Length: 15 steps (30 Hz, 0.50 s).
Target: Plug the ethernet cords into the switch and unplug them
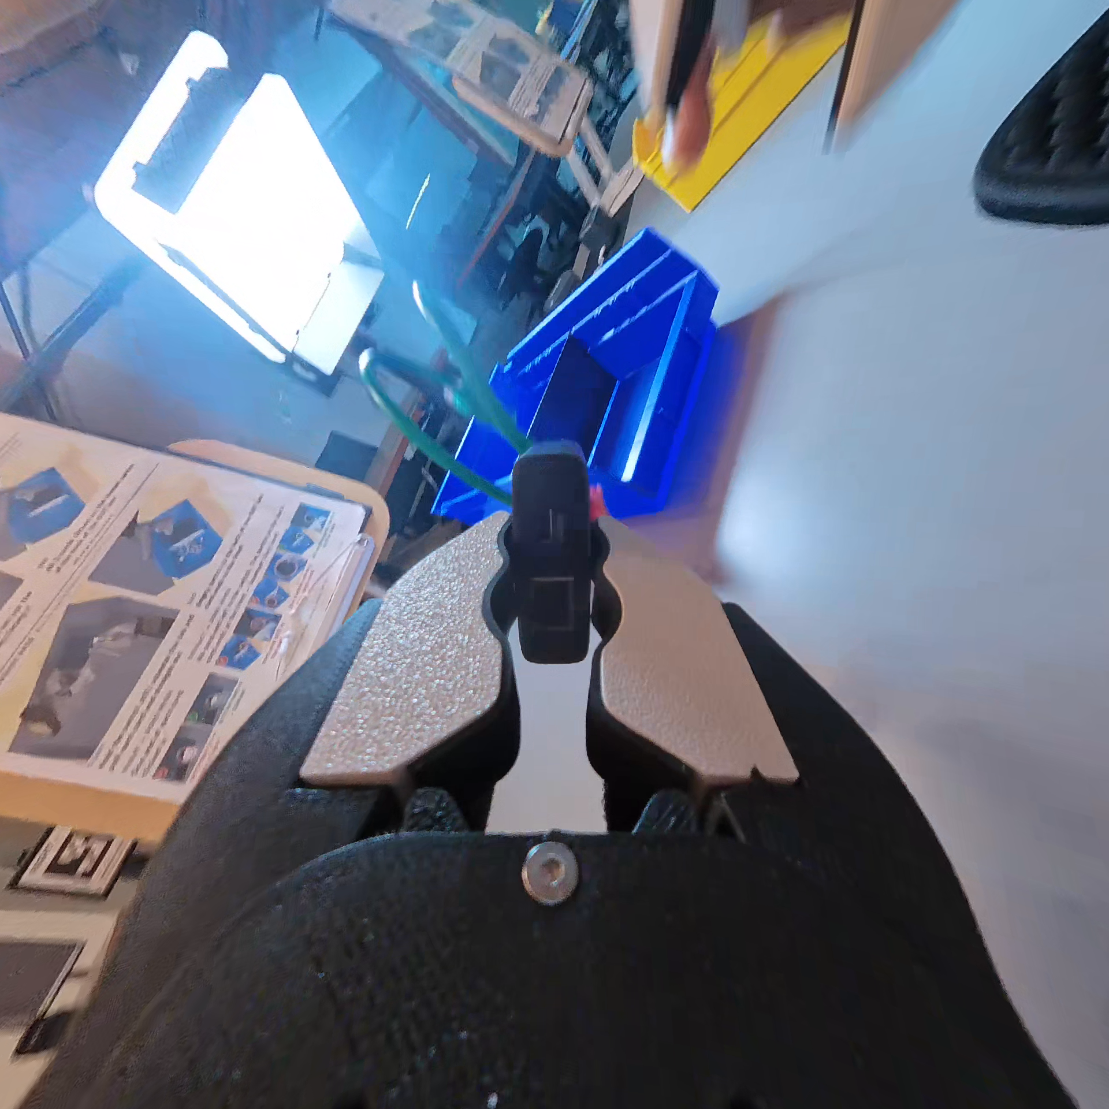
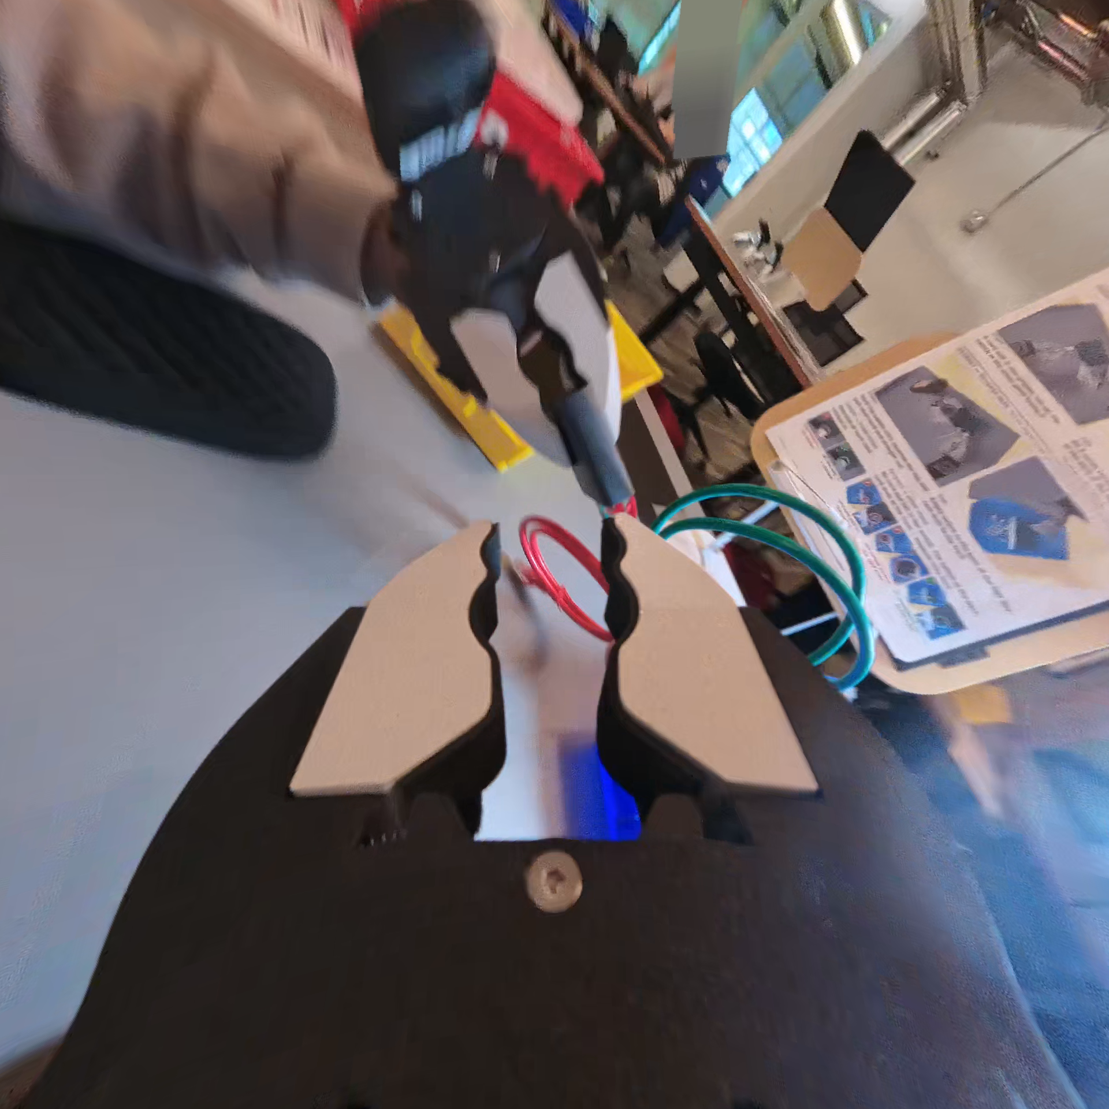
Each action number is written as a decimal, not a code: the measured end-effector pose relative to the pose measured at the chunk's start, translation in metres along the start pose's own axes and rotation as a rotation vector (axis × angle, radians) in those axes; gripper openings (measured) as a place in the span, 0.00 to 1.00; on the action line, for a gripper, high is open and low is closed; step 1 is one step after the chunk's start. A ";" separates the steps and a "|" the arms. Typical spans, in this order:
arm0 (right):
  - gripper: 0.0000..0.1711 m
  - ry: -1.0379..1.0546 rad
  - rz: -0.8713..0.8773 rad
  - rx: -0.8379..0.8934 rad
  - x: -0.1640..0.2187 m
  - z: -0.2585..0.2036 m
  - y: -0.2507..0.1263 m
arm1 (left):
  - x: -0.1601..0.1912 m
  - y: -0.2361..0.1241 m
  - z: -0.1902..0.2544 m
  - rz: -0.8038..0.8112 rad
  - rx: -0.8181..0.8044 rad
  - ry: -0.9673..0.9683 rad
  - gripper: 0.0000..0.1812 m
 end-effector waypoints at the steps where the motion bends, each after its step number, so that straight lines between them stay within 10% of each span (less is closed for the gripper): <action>1: 0.22 -0.044 -0.054 0.015 0.013 -0.001 0.016 | -0.006 0.001 0.003 0.035 0.015 -0.006 0.12; 8: 0.26 -0.196 -0.034 -0.075 0.045 0.007 0.078 | -0.047 -0.012 0.042 0.223 0.154 -0.008 0.12; 15: 0.10 -0.259 -0.149 -0.052 0.058 0.007 0.085 | -0.025 -0.011 0.043 0.143 0.176 -0.038 0.12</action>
Point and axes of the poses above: each gripper's, where its closed fingertips meet, y out along the fingers, x out of its underside, z = x × y across the jaws, the point moved 1 cm from there along -y, back along the fingers, and after that the axes turned 10 degrees about -x, right-handed, at the moved point
